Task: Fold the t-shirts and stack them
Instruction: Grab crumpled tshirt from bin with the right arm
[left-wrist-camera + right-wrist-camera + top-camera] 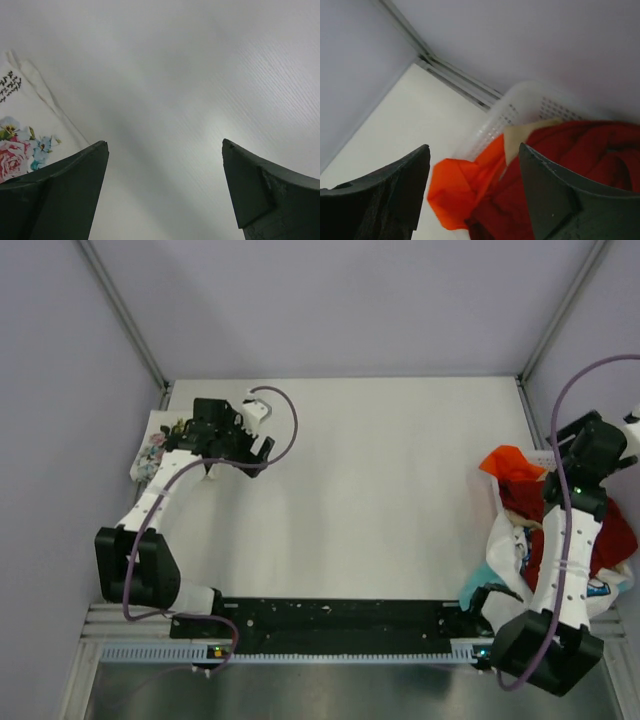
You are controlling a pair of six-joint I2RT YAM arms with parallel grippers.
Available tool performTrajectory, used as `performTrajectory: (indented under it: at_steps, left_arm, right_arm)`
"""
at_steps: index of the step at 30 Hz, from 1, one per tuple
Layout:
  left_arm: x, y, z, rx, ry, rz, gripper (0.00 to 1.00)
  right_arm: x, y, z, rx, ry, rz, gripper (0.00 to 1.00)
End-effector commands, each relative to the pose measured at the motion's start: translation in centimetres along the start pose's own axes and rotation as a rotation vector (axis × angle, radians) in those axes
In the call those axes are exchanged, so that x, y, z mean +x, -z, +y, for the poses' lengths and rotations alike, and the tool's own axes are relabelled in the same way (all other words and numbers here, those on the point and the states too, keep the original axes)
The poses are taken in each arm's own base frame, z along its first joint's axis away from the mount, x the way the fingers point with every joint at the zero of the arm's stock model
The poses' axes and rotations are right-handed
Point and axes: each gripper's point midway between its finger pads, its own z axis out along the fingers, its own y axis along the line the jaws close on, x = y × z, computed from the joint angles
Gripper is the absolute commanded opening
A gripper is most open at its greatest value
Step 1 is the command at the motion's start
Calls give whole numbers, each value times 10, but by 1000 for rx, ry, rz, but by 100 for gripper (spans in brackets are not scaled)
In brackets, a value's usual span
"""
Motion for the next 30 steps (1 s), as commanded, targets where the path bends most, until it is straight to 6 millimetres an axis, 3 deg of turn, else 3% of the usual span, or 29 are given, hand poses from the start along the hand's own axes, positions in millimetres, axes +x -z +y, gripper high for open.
performTrajectory:
  at_steps: [1,3,6,13,19,21,24,28,30]
  left_arm:
    - [20,0,-6,20,27,77,99]
    - [25,-3,-6,26,31,99,99]
    - [29,-8,-8,44,39,118,99]
    - [34,-9,-8,50,38,141,99]
    - [35,-12,-11,70,41,149,99]
    - [36,-12,-11,73,43,151,99]
    - [36,-13,-11,75,41,153,99]
    - [35,-12,-12,82,39,151,99]
    - [34,-12,-13,84,39,148,99]
  right_arm:
    - [49,-12,-33,67,-31,167,67]
    - [62,-27,-15,-38,35,243,67]
    - [78,-49,-1,-104,70,346,75]
    - [124,-85,1,-86,-40,510,72]
    - [149,-91,-1,-39,-187,551,65]
    - [155,-91,-3,-26,-219,549,59]
    - [158,-91,-9,10,-236,539,33]
    - [141,-85,-14,34,-226,470,5]
    - [128,-83,-12,24,-219,433,0]
